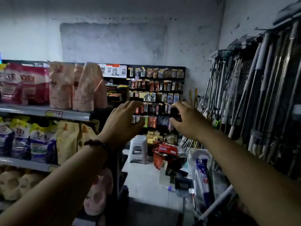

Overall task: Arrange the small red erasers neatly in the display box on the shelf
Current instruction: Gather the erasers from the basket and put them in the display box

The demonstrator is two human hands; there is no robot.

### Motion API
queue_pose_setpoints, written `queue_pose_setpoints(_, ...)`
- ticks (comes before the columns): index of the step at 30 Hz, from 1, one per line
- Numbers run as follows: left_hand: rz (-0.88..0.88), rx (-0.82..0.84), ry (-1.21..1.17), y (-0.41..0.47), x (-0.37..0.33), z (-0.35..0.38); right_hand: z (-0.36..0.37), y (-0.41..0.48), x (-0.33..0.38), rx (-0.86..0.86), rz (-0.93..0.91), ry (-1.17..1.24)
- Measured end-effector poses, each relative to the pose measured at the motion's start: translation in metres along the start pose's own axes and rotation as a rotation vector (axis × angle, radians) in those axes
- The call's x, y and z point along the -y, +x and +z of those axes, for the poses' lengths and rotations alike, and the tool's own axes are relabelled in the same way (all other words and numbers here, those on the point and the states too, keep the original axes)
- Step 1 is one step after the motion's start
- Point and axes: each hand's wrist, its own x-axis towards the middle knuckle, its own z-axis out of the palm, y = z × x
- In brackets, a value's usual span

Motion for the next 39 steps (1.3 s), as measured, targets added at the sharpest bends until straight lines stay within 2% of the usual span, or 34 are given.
queue_pose_setpoints(6,0.012,0.185,0.102,0.063,0.08,0.084,0.08,0.081,-0.043,0.072,0.08,-0.068)
queue_pose_setpoints(13,0.033,0.252,0.062,0.171,0.172,0.173,0.142,0.202,-0.092,0.079,0.146,-0.1)
queue_pose_setpoints(20,0.076,0.315,-0.001,0.262,0.217,0.3,0.199,0.279,-0.178,0.059,0.263,-0.102)
queue_pose_setpoints(27,0.055,0.312,0.034,0.349,0.283,0.44,0.287,0.387,-0.294,0.095,0.244,-0.063)
queue_pose_setpoints(34,-0.068,0.356,0.104,0.481,0.368,0.566,0.369,0.56,-0.415,0.177,0.192,0.021)
queue_pose_setpoints(39,-0.154,0.33,0.097,0.541,0.44,0.637,0.434,0.672,-0.472,0.246,0.134,0.022)
